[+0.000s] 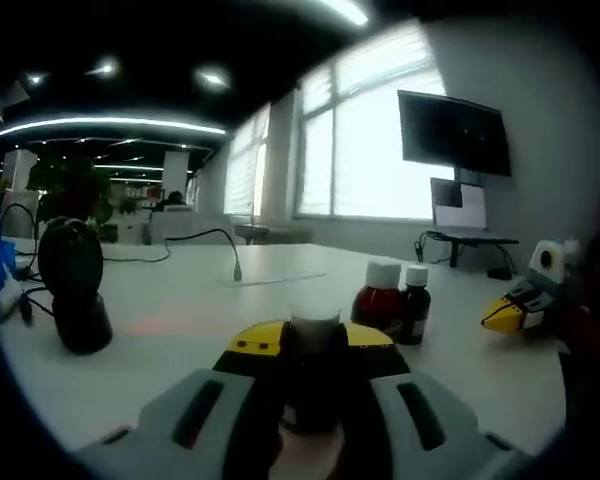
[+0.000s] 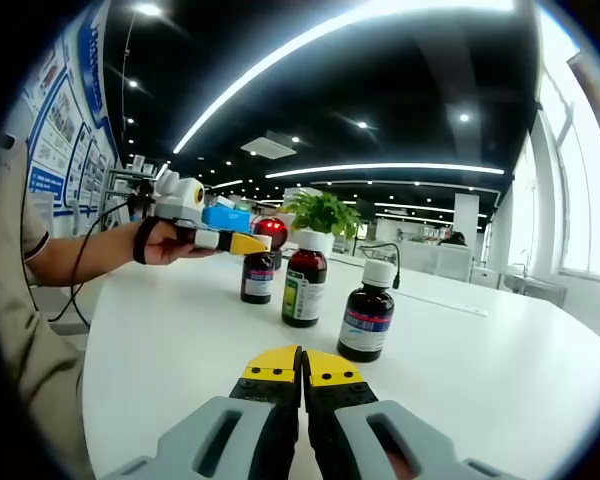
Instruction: Rotate the medicine bottle to make it face forward pick up the medicine bottle inspect the drug traceability code place the medicine on the table
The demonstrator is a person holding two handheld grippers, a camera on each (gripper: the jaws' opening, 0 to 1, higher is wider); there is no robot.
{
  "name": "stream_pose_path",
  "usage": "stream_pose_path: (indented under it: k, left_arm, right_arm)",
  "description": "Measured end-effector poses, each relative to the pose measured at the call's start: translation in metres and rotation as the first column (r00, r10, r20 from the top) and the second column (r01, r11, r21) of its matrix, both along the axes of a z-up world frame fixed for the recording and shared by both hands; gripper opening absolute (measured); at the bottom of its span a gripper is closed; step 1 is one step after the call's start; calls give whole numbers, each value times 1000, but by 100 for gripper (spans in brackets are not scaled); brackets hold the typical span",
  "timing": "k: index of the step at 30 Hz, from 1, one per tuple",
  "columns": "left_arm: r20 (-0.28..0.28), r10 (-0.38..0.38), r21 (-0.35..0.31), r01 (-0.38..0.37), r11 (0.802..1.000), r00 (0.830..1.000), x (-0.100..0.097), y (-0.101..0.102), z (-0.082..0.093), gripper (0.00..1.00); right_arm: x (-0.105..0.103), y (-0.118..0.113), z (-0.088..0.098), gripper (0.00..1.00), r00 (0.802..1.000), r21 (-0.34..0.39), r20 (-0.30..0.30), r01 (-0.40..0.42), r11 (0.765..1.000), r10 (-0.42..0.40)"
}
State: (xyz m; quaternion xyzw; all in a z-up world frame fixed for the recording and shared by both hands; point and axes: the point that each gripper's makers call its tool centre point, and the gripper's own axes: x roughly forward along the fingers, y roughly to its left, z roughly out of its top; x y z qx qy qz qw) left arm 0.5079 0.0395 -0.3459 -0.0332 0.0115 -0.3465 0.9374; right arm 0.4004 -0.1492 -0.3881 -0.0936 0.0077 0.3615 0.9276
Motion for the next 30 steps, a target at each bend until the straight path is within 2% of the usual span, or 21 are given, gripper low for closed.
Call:
stream_pose_path:
  k: [3,11,22,26,30]
  left_arm:
    - [1,-16,-8,16,1000,1000,-2,-2,-1,12]
    - [15,-52,30,51,998,999,-2,-5,-1,12]
    - [35,-54,54,52,997,998,-1,-4,-1,12]
    - [24,-48,64,46,997,999,-8,-11,-8,21]
    - [38,-29,48,27,998,999,-11,-11,-3,21]
  right_arm:
    - [0,0,0,0,1000,1,0,0,1000,0]
    - [1,-1,0,0,1000,0,0,-3,1000,3]
    - [2,-2,0,0,1000,0,0,-1,1000,1]
    - [3,-2,0,0,1000,0,1,-2,1000,2]
    - [3,-3,0,0,1000,0,0,-2,1000,2]
